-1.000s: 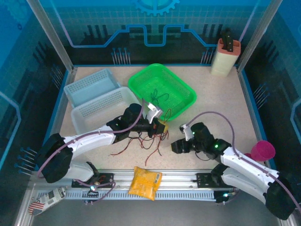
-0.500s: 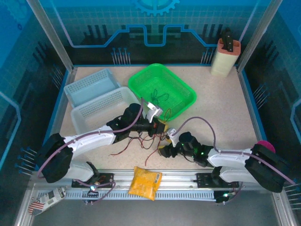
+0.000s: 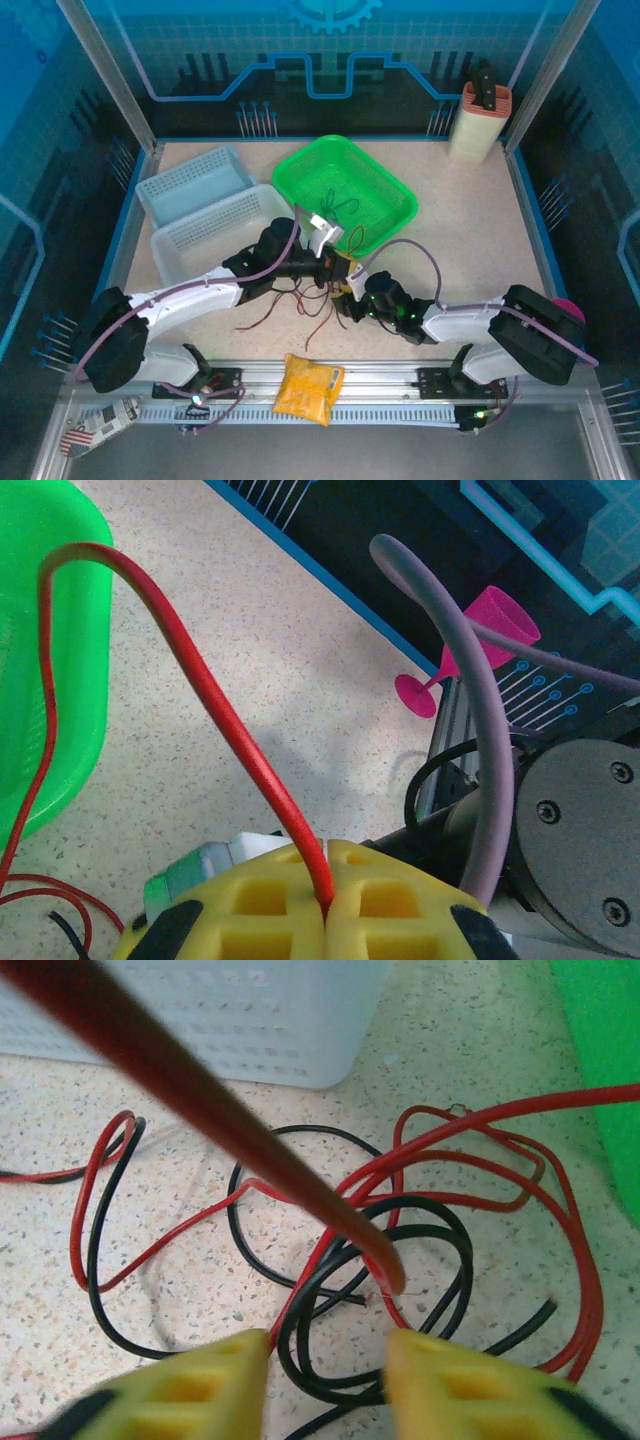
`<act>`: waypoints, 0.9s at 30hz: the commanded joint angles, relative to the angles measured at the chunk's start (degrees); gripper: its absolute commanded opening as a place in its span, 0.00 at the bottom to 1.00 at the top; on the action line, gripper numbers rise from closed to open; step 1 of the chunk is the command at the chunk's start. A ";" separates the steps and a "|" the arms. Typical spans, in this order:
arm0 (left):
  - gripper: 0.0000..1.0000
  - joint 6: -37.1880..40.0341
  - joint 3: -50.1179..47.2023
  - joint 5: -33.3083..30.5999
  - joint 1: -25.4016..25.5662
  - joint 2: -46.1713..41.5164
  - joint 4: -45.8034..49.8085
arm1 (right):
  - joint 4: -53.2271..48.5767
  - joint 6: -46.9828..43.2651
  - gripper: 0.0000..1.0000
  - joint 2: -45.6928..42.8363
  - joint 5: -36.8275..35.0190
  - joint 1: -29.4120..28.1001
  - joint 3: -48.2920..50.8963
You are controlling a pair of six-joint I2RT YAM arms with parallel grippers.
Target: Untangle the cables
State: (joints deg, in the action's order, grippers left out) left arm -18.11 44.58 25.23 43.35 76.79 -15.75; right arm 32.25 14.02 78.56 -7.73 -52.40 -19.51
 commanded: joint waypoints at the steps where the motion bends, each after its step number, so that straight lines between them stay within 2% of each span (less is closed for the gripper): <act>1: 0.00 -0.94 1.96 -0.60 0.33 -1.97 -0.57 | 2.38 1.05 0.10 0.02 -0.79 1.12 -0.56; 3: 0.00 -1.18 2.38 -1.92 0.33 -2.43 0.14 | 2.30 1.18 0.00 -0.32 0.27 1.75 -0.42; 7: 0.00 -2.15 4.28 -5.91 0.33 -3.29 3.12 | -1.11 0.27 0.00 -2.14 2.23 2.14 -0.72; 11: 0.00 -7.99 5.81 -11.00 0.24 -3.59 -1.36 | -10.60 0.24 0.00 -4.89 3.12 2.17 -2.17; 18: 0.00 -9.47 11.67 -14.16 0.33 -3.43 1.51 | -9.52 2.45 0.00 -11.87 1.69 3.76 3.91; 27: 0.00 -7.57 13.21 -14.91 0.32 -5.04 2.85 | -12.74 4.61 0.00 -14.35 4.44 8.34 4.64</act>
State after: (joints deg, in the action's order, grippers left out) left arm -26.26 55.75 11.57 43.35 73.76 -13.50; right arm 20.80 17.39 65.54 -4.84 -44.84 -15.73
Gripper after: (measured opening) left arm 0.064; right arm 0.052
